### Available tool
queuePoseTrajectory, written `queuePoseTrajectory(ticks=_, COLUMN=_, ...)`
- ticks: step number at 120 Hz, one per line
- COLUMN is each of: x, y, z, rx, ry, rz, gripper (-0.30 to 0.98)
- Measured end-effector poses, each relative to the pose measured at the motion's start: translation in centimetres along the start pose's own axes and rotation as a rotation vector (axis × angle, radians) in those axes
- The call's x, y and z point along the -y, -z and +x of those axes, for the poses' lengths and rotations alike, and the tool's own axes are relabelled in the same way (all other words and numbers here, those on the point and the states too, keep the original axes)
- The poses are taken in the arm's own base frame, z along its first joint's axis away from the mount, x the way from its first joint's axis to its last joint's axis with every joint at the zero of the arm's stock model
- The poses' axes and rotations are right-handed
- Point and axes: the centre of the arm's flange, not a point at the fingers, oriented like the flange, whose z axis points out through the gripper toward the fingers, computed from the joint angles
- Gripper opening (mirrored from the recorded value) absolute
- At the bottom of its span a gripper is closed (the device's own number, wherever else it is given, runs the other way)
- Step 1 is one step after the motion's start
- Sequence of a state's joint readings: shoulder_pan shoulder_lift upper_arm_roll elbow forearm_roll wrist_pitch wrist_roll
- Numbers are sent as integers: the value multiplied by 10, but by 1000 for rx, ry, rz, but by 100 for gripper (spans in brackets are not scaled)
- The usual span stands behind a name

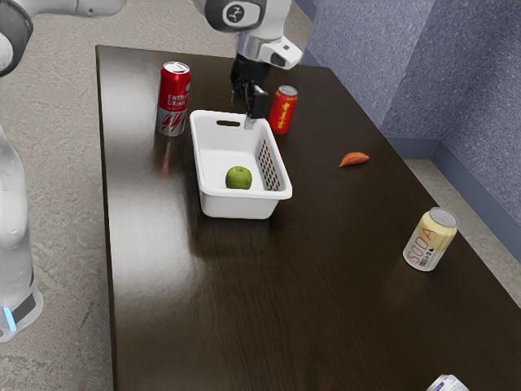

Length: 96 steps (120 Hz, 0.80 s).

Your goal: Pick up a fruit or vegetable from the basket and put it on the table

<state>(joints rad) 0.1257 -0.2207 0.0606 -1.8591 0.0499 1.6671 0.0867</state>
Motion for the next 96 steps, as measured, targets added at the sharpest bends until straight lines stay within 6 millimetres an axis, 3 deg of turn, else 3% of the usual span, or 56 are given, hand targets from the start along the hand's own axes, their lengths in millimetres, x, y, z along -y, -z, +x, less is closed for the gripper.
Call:
queuePoseTrajectory(ticks=20, x=20, y=-3, z=2, rx=-10, ry=34, rz=15, gripper=69)
queuePoseTrajectory(ticks=26, x=22, y=-7, z=11, rx=-5, ry=37, rz=21, gripper=69)
queuePoseTrajectory(ticks=39, x=23, y=-19, z=34, rx=11, ry=37, rz=31, gripper=69)
queuePoseTrajectory(ticks=73, x=26, y=-25, z=46, rx=23, ry=61, rz=34, gripper=69)
queuePoseTrajectory(ticks=96, x=23, y=-60, z=43, rx=73, ry=67, rz=22, gripper=69)
